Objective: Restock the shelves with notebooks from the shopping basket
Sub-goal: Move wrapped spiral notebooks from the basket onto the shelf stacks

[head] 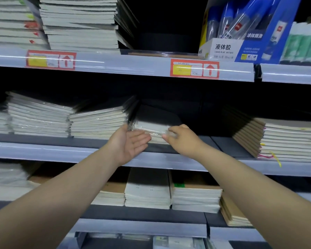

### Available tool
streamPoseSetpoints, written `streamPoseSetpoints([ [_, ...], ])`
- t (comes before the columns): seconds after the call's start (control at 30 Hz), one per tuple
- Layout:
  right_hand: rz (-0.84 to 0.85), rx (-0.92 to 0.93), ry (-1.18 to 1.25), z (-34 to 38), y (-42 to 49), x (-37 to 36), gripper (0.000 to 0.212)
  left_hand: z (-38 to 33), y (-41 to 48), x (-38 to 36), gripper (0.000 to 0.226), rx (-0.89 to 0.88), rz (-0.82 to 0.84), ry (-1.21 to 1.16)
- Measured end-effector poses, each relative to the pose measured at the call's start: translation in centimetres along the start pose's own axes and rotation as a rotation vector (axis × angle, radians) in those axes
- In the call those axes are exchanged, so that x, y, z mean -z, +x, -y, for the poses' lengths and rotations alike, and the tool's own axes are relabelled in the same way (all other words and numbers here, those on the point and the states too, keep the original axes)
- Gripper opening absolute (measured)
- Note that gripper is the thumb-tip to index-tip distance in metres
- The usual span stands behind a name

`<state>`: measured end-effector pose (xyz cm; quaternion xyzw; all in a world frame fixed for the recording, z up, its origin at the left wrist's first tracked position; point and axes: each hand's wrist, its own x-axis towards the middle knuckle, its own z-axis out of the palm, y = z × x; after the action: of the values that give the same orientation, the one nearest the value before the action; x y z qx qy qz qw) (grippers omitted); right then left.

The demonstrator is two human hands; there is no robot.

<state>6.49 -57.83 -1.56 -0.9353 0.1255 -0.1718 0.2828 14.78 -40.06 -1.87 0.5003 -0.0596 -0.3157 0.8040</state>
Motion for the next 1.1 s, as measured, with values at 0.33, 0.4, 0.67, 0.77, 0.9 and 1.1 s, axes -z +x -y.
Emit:
streamPoseSetpoints([
  [0.33, -0.169, -0.136, 0.591, 5.6, -4.2, -0.4, 0.049, -1.5, -3.5, 2.5, 0.085, -0.013, 0.234, 0.038],
  [0.4, -0.152, -0.158, 0.785, 6.9, -4.8, -1.3, 0.054, -1.5, -4.3, 3.6, 0.086, 0.002, 0.260, 0.039],
  [0.67, -0.119, -0.261, 1.037, 10.8, -7.8, -7.9, 0.076, -1.4, -7.9, 10.6, 0.086, 0.083, 0.264, 0.056],
  [0.77, -0.098, -0.326, 1.047, 12.0, -9.0, -10.7, 0.072, -1.2, -9.0, 13.8, 0.084, 0.119, 0.251, 0.051],
  [0.9, -0.073, -0.386, 1.035, 13.0, -10.7, -14.1, 0.072, -0.3, -9.9, 17.8, 0.083, 0.174, 0.230, 0.051],
  [1.1, -0.049, -0.544, 0.976, 12.1, -13.9, -19.1, 0.070, 3.7, -10.5, 22.8, 0.085, 0.297, 0.186, 0.084],
])
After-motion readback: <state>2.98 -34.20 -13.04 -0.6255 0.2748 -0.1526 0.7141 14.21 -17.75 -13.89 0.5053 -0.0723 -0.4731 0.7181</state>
